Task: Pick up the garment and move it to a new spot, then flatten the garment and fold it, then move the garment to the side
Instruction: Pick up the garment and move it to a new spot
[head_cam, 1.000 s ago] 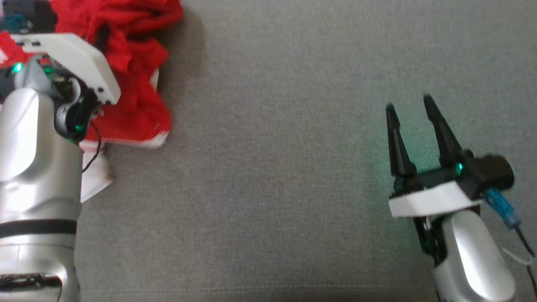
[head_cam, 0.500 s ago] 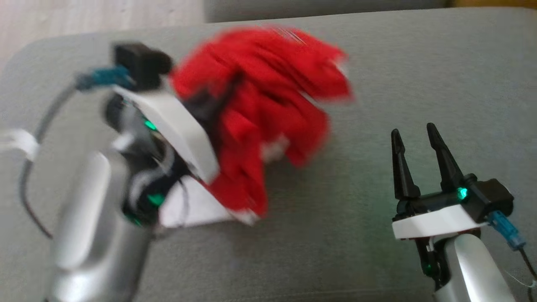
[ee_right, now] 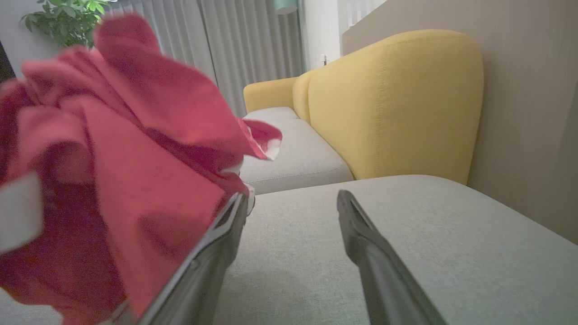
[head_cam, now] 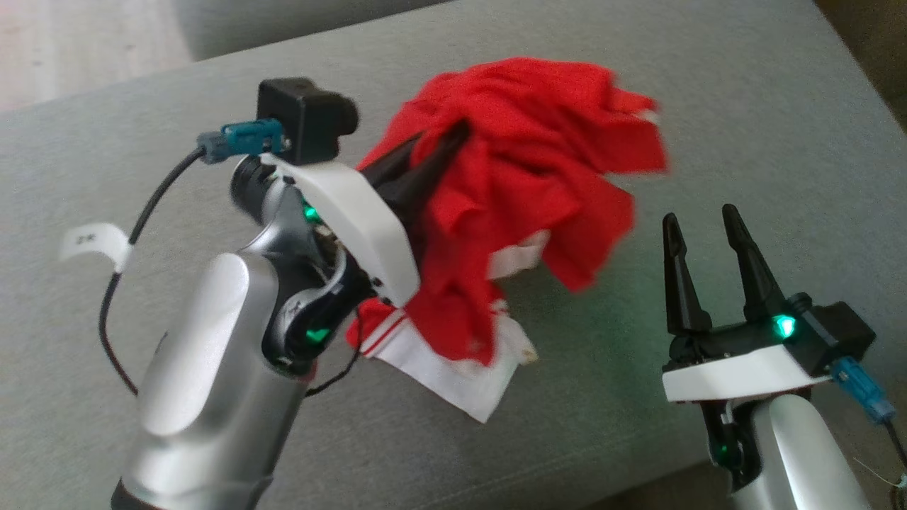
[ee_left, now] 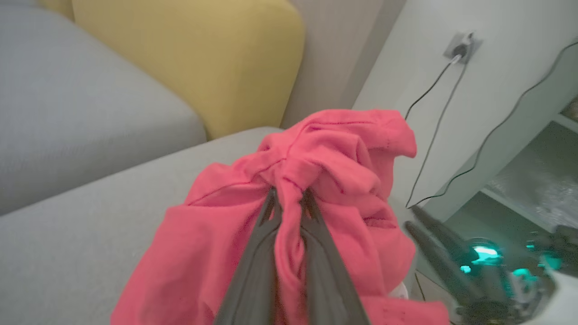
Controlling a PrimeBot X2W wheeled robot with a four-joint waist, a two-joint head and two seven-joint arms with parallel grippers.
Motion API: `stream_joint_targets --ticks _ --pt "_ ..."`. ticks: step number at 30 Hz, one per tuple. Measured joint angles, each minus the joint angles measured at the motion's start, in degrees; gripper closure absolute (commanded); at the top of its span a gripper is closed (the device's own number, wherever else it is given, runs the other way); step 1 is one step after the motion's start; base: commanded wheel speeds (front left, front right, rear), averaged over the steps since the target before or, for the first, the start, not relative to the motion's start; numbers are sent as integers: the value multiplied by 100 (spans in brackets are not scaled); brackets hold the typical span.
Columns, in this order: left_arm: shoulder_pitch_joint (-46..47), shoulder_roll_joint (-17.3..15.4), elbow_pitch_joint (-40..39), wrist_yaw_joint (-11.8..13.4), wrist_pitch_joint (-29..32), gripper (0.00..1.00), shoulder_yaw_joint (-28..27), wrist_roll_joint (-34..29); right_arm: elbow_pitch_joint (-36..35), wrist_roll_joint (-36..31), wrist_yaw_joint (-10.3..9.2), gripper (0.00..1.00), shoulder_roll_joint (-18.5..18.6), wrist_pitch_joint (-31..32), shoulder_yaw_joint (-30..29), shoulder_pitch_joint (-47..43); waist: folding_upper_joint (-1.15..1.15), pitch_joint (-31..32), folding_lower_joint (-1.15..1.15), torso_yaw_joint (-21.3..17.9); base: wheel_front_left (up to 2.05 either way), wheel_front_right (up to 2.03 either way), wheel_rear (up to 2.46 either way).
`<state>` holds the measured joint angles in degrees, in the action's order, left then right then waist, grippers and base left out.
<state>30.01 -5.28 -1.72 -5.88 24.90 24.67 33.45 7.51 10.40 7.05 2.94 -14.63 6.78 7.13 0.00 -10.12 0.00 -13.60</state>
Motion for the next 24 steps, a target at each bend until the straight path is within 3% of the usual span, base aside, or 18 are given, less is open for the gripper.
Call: stream_joint_targets --ticks 8,9,10,11,12,18,24 --pt "-380 -292 2006 -44 -1230 100 220 -636 -18 158 0 0 -4 0 -4 -16 0 -167 0 -316 0 0 0" --pt "-441 -299 2277 -67 -1483 95 319 -737 -18 171 0 0 -4 0 -3 -22 0 -175 0 -317 0 0 0" --pt "-472 -309 2509 -68 -1694 73 450 -888 -16 170 0 0 -4 0 -5 -32 0 -174 0 -308 0 0 0" --pt "-493 -276 2709 -74 -1876 25 522 -992 -16 170 0 0 -5 0 -7 -44 0 -167 0 -292 0 0 0" --pt "-494 -178 3022 -66 -2170 0 627 -1072 -15 170 0 0 -5 0 -23 -78 0 -146 0 -241 0 0 0" --pt "-464 -40 3353 140 -2451 0 808 -1361 -14 146 0 0 -8 0 -67 -98 0 -32 0 -92 0 0 0" --pt "-285 52 3075 300 -2328 0 888 -1377 -15 118 0 0 -8 0 -85 -214 0 53 0 -9 0 0 0"
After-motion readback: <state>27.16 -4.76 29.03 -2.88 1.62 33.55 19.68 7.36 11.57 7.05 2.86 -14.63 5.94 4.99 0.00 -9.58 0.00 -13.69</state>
